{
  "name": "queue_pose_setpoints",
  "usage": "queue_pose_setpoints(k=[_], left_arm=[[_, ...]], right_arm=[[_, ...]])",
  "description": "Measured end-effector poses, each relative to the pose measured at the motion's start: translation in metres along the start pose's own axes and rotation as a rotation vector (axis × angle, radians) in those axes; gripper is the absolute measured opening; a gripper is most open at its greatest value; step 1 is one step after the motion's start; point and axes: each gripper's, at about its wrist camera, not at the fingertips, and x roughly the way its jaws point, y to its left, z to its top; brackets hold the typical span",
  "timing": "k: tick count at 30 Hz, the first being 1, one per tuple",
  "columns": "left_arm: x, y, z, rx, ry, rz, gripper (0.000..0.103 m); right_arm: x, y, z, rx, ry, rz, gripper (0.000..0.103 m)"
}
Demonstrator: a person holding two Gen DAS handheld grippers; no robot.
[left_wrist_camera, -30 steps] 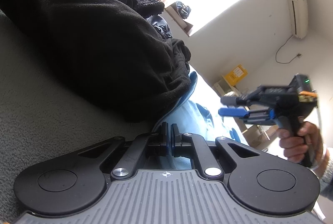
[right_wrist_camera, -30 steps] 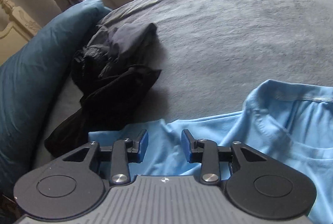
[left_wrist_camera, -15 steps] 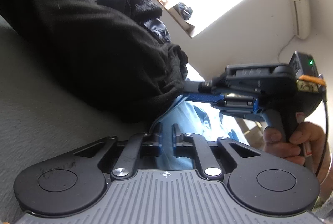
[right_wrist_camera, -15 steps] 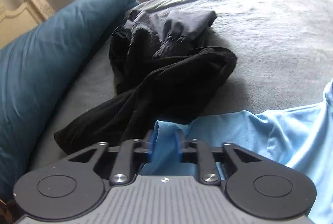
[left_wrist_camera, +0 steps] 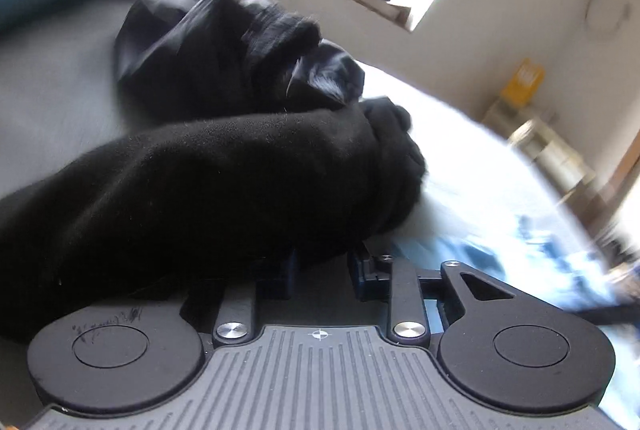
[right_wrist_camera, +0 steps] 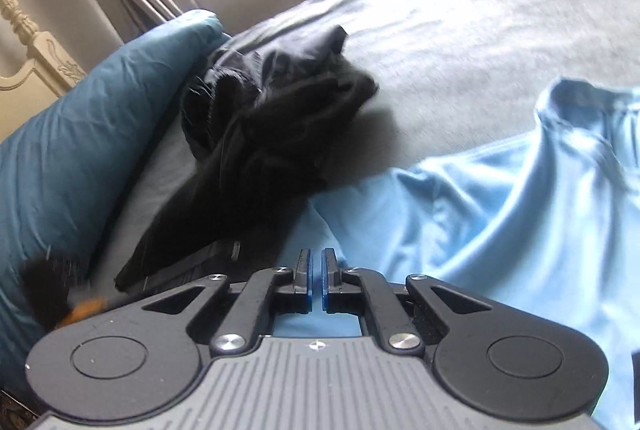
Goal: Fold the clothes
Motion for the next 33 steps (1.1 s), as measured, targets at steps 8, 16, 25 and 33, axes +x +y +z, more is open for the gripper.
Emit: queue_pose_setpoints(k=[8,16,25,33], left_arm=[[0.030,0.049,0.047,-0.156,-0.071,0.207,0.016],[-0.053,0.051,0.005,-0.199,0.028,-0.030,0.044],[-0.091,0.026,-0.054,-0.313,0.256,-0.294,0.043],[-0.106,-0.011,-0.077,-0.228,0.124,-0.097,0.004]], right_arm=[[0.010,-0.002,-0.003,0.029,0.017,0.009,0.005],[0.018,-0.018,0.009,0.198,0.032,0.105,0.049],[0.046,-0.029,0.013,0.270,0.115,0.114,0.049],[0.056,0.005,0.023,0.083,0.024,0.024,0.002]])
